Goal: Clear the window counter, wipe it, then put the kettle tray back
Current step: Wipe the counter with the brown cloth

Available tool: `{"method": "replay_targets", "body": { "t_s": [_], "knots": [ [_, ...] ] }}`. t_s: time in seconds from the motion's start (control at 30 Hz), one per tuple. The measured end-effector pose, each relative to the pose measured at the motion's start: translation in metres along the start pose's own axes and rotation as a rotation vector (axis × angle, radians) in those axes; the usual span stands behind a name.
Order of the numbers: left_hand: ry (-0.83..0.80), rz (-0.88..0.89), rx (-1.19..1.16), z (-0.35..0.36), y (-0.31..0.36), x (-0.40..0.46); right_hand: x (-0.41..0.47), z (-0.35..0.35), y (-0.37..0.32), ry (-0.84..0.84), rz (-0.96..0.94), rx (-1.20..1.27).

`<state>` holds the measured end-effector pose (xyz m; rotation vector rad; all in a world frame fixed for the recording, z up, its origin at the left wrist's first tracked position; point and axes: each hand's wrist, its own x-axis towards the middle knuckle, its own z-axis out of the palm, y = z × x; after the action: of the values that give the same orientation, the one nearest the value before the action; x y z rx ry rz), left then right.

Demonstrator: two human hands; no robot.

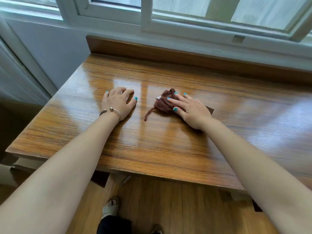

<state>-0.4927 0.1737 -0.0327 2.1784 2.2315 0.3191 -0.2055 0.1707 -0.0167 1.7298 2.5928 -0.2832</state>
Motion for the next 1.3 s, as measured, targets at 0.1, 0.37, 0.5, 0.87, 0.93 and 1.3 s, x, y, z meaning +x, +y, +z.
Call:
{"method": "replay_targets", "body": {
  "t_s": [0.1,0.37,0.5,0.87,0.93,1.3],
  "knots": [
    [-0.011,-0.040,0.053,-0.002,0.013,0.000,-0.026,0.007,-0.019,0.013,0.046,0.027],
    [-0.037,0.274,-0.041,0.011,0.112,0.032,-0.160,0.016,-0.036,-0.087,-0.269,0.069],
    [-0.124,0.245,-0.042,0.022,0.142,0.069,-0.127,0.005,-0.003,-0.121,-0.277,0.038],
    [0.031,0.238,-0.137,0.038,0.135,0.088,0.042,-0.020,0.073,0.036,0.069,-0.111],
    [0.029,0.236,-0.137,0.040,0.135,0.088,0.026,-0.017,0.065,0.050,0.034,-0.021],
    [0.010,0.177,-0.164,0.043,0.139,0.089,-0.021,-0.011,0.086,0.016,-0.278,0.165]
  ]
}}
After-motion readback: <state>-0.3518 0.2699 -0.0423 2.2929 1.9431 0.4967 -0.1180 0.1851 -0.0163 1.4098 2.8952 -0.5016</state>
